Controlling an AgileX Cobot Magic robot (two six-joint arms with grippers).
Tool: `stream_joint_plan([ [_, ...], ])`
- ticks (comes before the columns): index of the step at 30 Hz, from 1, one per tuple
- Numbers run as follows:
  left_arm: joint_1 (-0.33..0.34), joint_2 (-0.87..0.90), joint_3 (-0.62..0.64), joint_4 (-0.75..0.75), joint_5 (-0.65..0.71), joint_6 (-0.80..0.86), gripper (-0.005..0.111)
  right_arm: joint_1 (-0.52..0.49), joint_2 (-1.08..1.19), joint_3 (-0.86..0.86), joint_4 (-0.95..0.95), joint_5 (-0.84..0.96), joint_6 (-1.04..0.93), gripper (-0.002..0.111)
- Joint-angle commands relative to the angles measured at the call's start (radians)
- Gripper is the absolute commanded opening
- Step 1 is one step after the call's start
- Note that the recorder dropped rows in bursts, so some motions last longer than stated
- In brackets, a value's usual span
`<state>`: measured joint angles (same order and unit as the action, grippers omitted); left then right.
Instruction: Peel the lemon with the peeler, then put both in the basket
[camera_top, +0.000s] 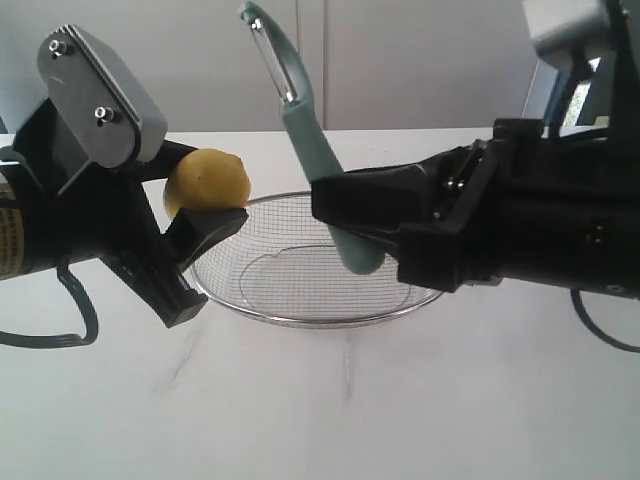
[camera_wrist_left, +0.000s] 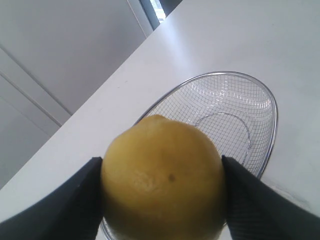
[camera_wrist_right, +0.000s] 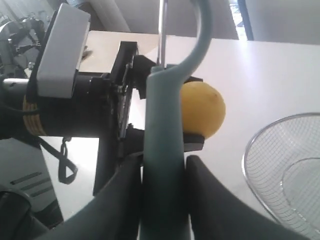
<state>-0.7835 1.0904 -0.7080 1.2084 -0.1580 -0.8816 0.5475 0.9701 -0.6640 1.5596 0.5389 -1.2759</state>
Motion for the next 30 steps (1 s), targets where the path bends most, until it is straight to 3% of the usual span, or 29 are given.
stream_joint_plan([
  [1,0.002,-0.002,0.003,0.007,0.0,-0.012,0.0,0.003,-0.05,0.006,-0.038,-0.105,0.001,0.0],
  [10,0.002,-0.002,0.003,0.007,0.0,-0.012,0.0,0.003,-0.058,0.091,-0.055,-0.461,-0.001,0.0],
  [17,0.002,-0.002,0.003,0.007,-0.007,-0.012,0.0,-0.002,0.02,0.16,-0.05,-0.492,-0.001,0.0],
  [25,0.002,-0.002,0.003,0.007,-0.007,-0.012,0.0,-0.109,0.285,0.104,-0.074,-0.145,0.009,0.0],
  [30,0.002,-0.002,0.003,0.007,-0.01,-0.012,0.0,-0.108,0.426,0.042,-0.068,-0.001,0.009,0.0],
])
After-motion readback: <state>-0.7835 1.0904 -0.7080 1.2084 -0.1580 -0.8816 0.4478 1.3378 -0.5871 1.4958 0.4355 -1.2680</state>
